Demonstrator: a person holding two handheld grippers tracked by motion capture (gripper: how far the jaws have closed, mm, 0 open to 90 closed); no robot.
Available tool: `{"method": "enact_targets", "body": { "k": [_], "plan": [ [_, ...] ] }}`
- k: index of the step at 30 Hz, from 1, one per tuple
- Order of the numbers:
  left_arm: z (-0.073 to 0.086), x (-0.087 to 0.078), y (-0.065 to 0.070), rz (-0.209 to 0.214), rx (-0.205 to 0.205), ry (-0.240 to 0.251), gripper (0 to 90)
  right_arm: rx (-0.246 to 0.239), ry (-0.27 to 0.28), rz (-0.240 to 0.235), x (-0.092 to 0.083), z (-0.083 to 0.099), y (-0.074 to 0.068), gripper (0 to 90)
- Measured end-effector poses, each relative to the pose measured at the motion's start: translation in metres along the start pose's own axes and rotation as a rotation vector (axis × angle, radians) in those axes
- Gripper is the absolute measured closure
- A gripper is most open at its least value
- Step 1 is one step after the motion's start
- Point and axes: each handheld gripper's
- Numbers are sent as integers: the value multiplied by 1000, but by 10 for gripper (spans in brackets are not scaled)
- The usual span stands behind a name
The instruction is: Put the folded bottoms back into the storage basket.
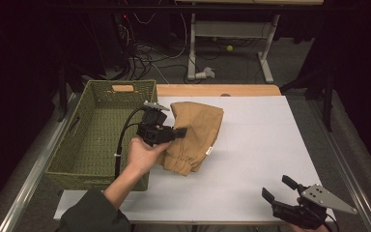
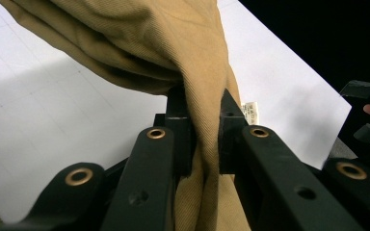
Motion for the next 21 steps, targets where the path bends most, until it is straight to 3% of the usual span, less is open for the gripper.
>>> {"method": "enact_targets", "body": {
  "k": [21],
  "plan": [
    [5,-20,-1,0,-6,33,790,1,3,3,0,0,0,192]
  ]
}}
Point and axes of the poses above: each handheld gripper's, and its own axes: x roughly forward along the jaws, z roughly out of its underside, y roughly to its right, and after that the axes turned 13 degrees about x, right-handed
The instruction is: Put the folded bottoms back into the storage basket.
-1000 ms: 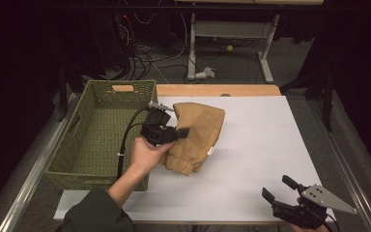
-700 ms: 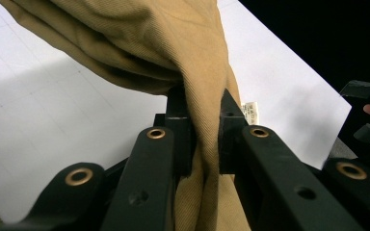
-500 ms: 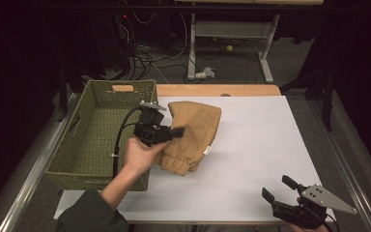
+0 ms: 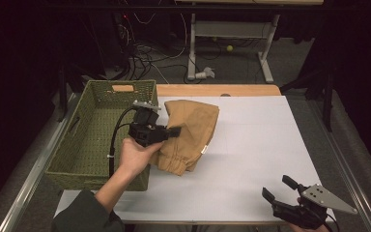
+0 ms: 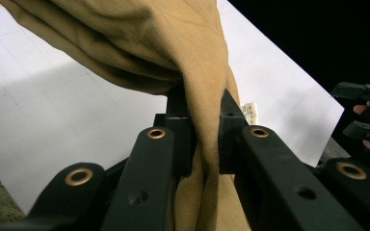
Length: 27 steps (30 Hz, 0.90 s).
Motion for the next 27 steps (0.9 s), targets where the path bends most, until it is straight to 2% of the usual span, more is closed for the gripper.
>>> {"method": "enact_targets", "body": {
  "k": [17,27],
  "plan": [
    [5,-21,-5,-3,-16,30,791,-1,-1,1,0,0,0,191],
    [9,-33,-11,-23,-28,43,791,0,-1,1,0,0,0,192]
  ]
}}
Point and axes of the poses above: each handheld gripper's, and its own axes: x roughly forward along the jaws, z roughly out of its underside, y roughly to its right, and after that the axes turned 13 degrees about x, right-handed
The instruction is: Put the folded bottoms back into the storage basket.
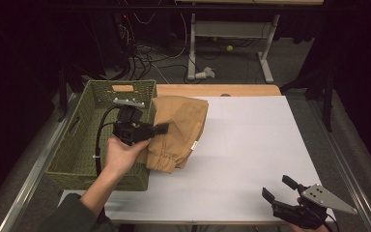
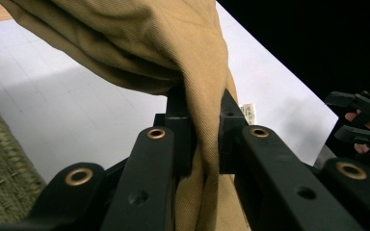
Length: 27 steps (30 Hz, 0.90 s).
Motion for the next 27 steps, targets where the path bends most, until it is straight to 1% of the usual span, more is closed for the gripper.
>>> {"method": "enact_targets", "body": {
  "k": [15,22,27],
  "plan": [
    [6,-17,-9,-9,-28,28,790,0,0,3,0,0,0,192],
    [8,-21,-9,-17,-29,26,791,1,1,3,0,0,0,192],
    [11,-26,-12,-20,-40,35,791,1,0,3,0,0,0,192]
  ]
}}
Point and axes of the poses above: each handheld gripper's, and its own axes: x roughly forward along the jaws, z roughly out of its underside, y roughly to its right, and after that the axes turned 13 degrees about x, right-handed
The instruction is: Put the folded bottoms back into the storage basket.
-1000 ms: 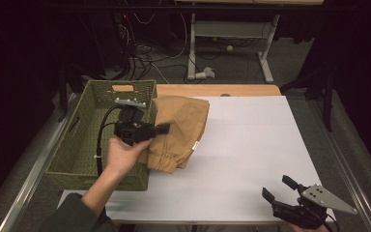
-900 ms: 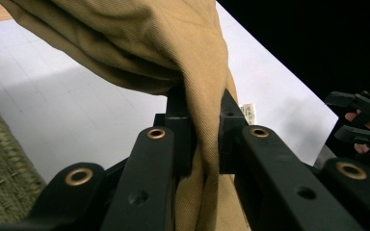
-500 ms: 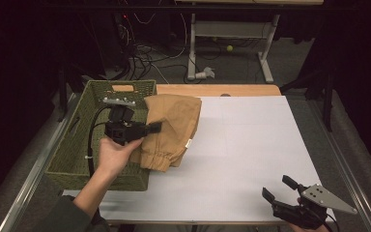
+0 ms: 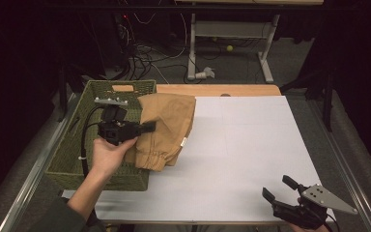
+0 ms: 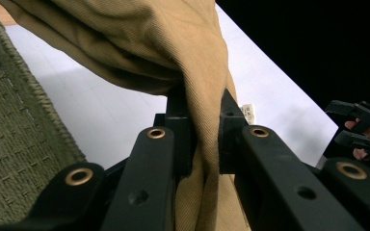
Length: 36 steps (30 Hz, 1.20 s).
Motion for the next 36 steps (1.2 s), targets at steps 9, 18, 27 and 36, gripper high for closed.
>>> {"method": "enact_targets", "body": {
  "k": [9,18,27,36],
  "plan": [
    [4,-10,-5,-13,-10,18,791,2,-2,1,0,0,0,192],
    [8,-22,-10,-37,-19,36,791,-1,-1,3,0,0,0,191],
    [13,-36,-16,-58,-37,53,791,0,-1,3,0,0,0,192],
    [19,-51,-23,-75,-61,75,791,0,3,6,-1,0,-1,192]
  ]
}}
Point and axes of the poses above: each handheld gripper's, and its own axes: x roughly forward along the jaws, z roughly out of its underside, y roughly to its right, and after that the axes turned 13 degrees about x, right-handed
